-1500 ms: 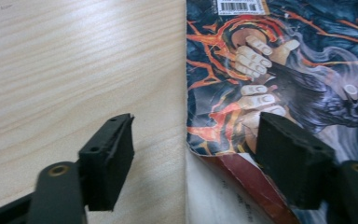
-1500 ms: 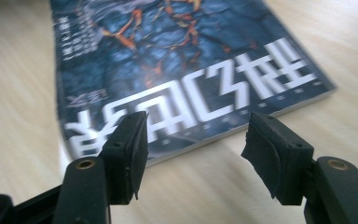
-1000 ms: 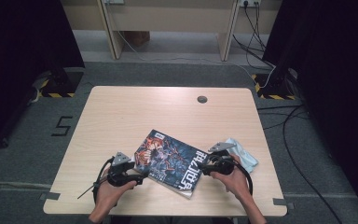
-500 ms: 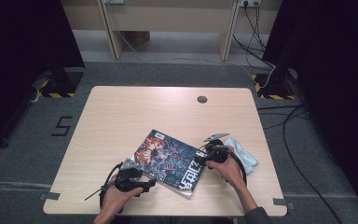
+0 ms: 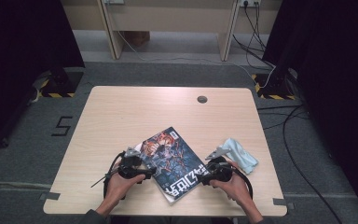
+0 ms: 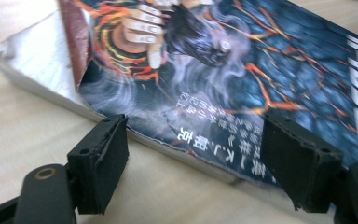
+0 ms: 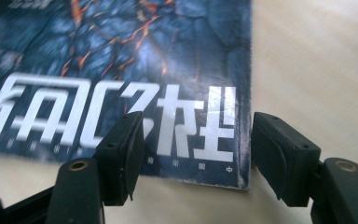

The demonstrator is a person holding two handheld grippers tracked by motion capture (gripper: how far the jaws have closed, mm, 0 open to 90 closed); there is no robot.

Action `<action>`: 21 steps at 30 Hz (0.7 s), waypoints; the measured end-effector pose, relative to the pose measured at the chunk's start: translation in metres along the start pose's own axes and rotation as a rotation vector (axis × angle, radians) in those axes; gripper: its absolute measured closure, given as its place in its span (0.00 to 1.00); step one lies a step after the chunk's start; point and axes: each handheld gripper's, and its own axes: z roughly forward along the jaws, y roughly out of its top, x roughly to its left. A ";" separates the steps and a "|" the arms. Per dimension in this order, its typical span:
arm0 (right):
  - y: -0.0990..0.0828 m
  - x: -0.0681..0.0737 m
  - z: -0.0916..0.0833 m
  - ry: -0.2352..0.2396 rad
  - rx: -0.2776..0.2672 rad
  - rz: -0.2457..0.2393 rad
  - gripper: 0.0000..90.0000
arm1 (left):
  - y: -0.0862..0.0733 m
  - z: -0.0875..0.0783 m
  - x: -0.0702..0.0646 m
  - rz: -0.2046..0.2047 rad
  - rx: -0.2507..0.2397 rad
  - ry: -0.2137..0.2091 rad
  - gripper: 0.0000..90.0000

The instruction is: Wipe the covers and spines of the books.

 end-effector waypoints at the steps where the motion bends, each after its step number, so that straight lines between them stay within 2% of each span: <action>1: -0.003 0.002 -0.001 0.010 -0.003 -0.006 0.41 | 0.002 0.002 0.000 0.010 0.002 0.008 0.26; 3: -0.009 0.007 -0.002 0.021 -0.016 0.000 0.41 | 0.005 0.006 0.000 0.028 0.003 0.027 0.26; 6: -0.013 0.014 -0.005 0.033 -0.006 -0.007 0.42 | 0.009 0.011 0.000 0.054 0.009 0.042 0.26; 12: -0.018 0.022 -0.008 0.052 0.004 -0.039 0.44 | 0.010 0.012 0.000 0.050 -0.001 0.037 0.26; 14: -0.017 0.020 -0.009 0.062 -0.005 -0.011 0.47 | 0.008 0.007 -0.001 0.051 0.003 0.025 0.27; 17: -0.015 0.014 -0.013 0.053 -0.054 0.018 0.46 | -0.001 -0.001 -0.006 0.048 0.007 0.006 0.25; 19: -0.012 0.010 -0.016 0.045 -0.088 0.053 0.47 | -0.007 -0.005 -0.010 0.054 0.017 -0.021 0.25; 21: -0.009 0.006 -0.015 0.038 -0.096 0.065 0.47 | -0.011 -0.008 -0.014 0.058 0.024 -0.031 0.25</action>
